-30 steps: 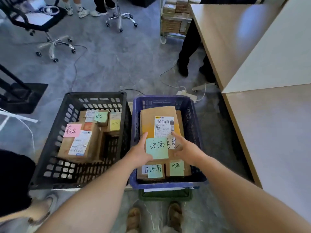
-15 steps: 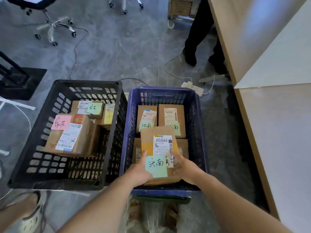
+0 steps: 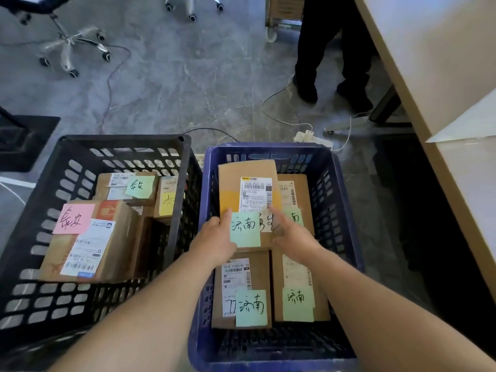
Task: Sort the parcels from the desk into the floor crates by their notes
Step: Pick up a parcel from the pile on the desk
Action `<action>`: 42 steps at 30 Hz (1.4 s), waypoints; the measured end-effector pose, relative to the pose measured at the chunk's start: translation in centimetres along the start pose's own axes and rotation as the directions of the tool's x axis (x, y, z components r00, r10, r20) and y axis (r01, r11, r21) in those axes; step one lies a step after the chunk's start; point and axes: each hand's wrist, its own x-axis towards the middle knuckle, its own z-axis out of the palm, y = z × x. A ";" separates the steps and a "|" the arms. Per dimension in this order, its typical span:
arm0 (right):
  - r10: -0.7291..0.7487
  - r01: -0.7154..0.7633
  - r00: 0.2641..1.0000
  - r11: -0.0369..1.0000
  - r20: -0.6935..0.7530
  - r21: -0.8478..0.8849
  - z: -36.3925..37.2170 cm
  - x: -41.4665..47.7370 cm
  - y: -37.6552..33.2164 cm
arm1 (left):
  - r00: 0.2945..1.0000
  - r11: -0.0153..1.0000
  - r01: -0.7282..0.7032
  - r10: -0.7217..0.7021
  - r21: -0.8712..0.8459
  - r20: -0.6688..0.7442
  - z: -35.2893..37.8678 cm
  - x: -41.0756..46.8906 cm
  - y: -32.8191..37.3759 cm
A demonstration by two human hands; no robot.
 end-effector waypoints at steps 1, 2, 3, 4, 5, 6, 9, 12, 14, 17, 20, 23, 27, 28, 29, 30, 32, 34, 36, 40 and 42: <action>-0.058 0.059 0.998 0.997 -0.023 0.045 1.0 0.8 0.5 | 1.000 0.997 -0.001 0.003 0.073 -0.025 0.1 0.6 -0.2; 0.016 -0.020 1.000 0.958 0.016 0.287 0.7 1.6 0.0 | 0.998 0.989 0.001 0.007 0.146 -0.057 0.2 1.0 -0.3; 0.063 -0.096 0.995 0.848 0.081 0.521 0.0 2.1 -0.4 | 0.996 0.977 0.009 0.010 0.211 -0.089 0.4 1.4 -0.4; 0.037 -0.051 0.999 0.843 0.037 0.536 -0.1 2.7 -0.5 | 0.993 0.964 0.017 0.016 0.264 -0.120 0.5 1.7 -0.4; 0.024 0.003 0.999 0.850 -0.044 0.526 0.7 3.5 -0.3 | 0.989 0.952 0.020 0.025 0.305 -0.143 0.6 1.8 -0.4; 0.054 -0.028 0.998 0.860 -0.036 0.510 1.1 4.3 -0.4 | 0.986 0.943 0.017 0.038 0.333 -0.159 0.8 2.0 -0.5; 0.047 -0.028 0.999 0.825 -0.020 0.565 1.8 5.2 -1.1 | 0.979 0.947 0.008 0.059 0.322 -0.197 1.1 2.2 -0.6; 0.041 -0.015 0.999 0.830 -0.034 0.557 1.6 5.8 -0.8 | 0.976 0.970 0.000 0.053 0.245 -0.210 1.0 2.0 -0.8; 0.051 -0.040 0.999 0.855 -0.008 0.518 1.1 5.6 -0.7 | 0.977 0.978 -0.012 0.056 0.206 -0.207 0.8 1.5 -1.1; 0.104 -0.093 0.995 0.896 -0.001 0.434 -0.2 3.6 -1.2 | 0.979 0.985 -0.015 0.050 0.171 -0.200 0.0 -0.3 -1.0; 0.178 -0.147 0.982 0.929 -0.061 0.340 -2.2 0.6 -1.7 | 0.984 0.987 0.000 0.029 0.159 -0.178 -1.7 -2.4 0.4; 0.194 -0.158 0.968 0.963 -0.157 0.218 -5.4 -3.5 -1.6 | 0.976 0.985 -0.019 0.056 0.173 -0.210 -3.6 -5.2 2.5; 0.193 -0.159 0.952 0.975 -0.237 0.157 -9.9 -9.1 -1.0 | 0.962 0.982 -0.032 0.081 0.185 -0.260 -5.9 -9.6 5.6; 0.182 -0.151 0.947 0.979 -0.264 0.134 -11.1 -10.3 -0.9 | 0.956 0.981 -0.033 0.087 0.190 -0.280 -6.7 -10.6 6.5; 0.167 -0.140 0.941 0.984 -0.295 0.110 -12.3 -11.6 -0.8 | 0.948 0.980 -0.035 0.094 0.195 -0.304 -7.5 -11.7 7.3; 0.150 -0.128 0.933 0.988 -0.326 0.089 -13.4 -12.8 -0.7 | 0.939 0.979 -0.039 0.104 0.201 -0.328 -8.4 -12.7 8.0; 0.124 -0.110 0.913 0.992 -0.389 0.056 -15.5 -15.4 -0.6 | 0.919 0.974 -0.047 0.129 0.221 -0.373 -10.3 -14.9 9.5; 0.111 -0.111 0.891 0.993 -0.440 0.026 -17.6 -17.6 -0.8 | 0.898 0.969 -0.048 0.148 0.243 -0.414 -12.4 -16.8 10.6; 0.101 -0.115 0.866 0.993 -0.490 0.003 -19.5 -19.9 -1.0 | 0.882 0.963 -0.053 0.170 0.265 -0.439 -14.1 -18.6 11.6; 0.104 -0.128 0.818 0.992 -0.566 -0.004 -21.2 -24.0 -1.7 | 0.856 0.945 -0.060 0.214 0.322 -0.471 -15.5 -21.9 13.2; 0.119 -0.149 0.794 0.989 -0.596 -0.003 -21.6 -25.9 -2.0 | 0.842 0.935 -0.087 0.253 0.344 -0.476 -16.0 -23.2 13.8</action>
